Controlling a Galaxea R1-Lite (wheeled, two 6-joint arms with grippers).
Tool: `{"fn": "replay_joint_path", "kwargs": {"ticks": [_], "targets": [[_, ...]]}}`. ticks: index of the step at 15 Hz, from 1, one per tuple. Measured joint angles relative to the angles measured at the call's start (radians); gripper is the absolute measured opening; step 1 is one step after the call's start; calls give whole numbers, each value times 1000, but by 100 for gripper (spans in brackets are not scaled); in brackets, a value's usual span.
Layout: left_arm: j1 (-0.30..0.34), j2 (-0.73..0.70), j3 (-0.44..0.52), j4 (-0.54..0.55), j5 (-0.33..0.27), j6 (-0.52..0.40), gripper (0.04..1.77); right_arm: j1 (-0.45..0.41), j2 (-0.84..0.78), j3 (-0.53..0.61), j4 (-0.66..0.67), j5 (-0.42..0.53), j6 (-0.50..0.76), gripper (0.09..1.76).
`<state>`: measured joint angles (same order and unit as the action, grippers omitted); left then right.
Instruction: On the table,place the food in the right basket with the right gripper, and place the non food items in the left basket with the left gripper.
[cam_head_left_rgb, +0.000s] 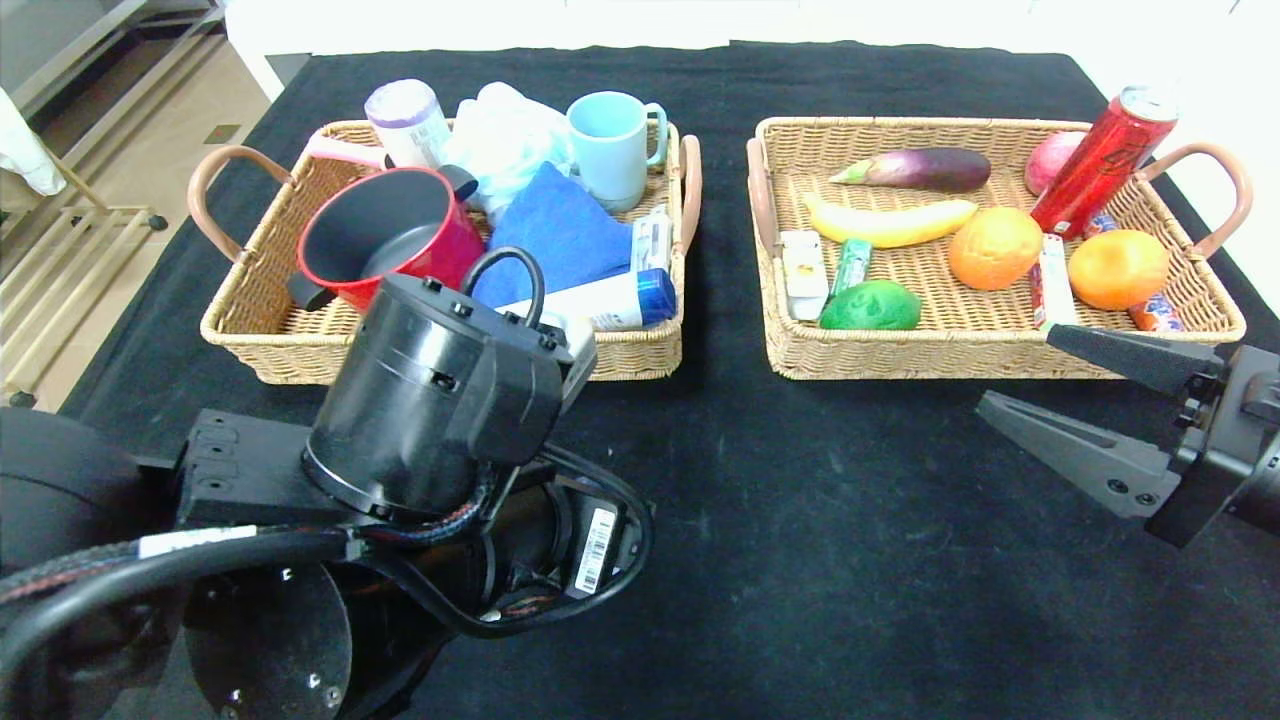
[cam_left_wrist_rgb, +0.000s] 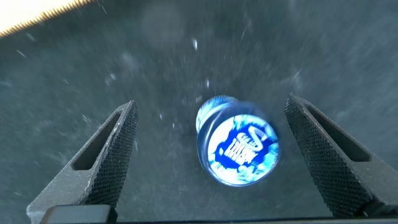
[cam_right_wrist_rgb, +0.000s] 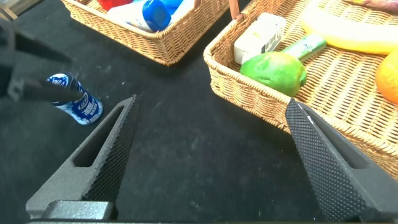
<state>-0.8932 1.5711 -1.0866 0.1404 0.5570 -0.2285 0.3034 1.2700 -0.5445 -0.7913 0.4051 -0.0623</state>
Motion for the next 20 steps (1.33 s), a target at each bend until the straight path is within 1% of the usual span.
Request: {"fn": "replay_joint_path", "kwargs": {"ticks": [3,9,12,13,14,15,20], "targets": [[0,23,20,-13,-3,-4,171,0,0,0,0,0,0,171],[5,58,8,-14,1,-3,172,-1,-1,-1,-2,0,0,171],[5,69,5,-14,0,-1,123,-1,-3,-1,-2,0,0,171],[6,74,4,-14,0,0,108,-1,-4,-1,-2,0,0,171],[5,77,3,-14,0,0,97,-2,-4,-1,-1,0,0,171],[5,81,3,-15,-1,0,93,-2,-4,-1,-3,0,0,171],[5,96,-3,-17,1,0,91,-1,-6,-3,-3,0,0,171]]}}
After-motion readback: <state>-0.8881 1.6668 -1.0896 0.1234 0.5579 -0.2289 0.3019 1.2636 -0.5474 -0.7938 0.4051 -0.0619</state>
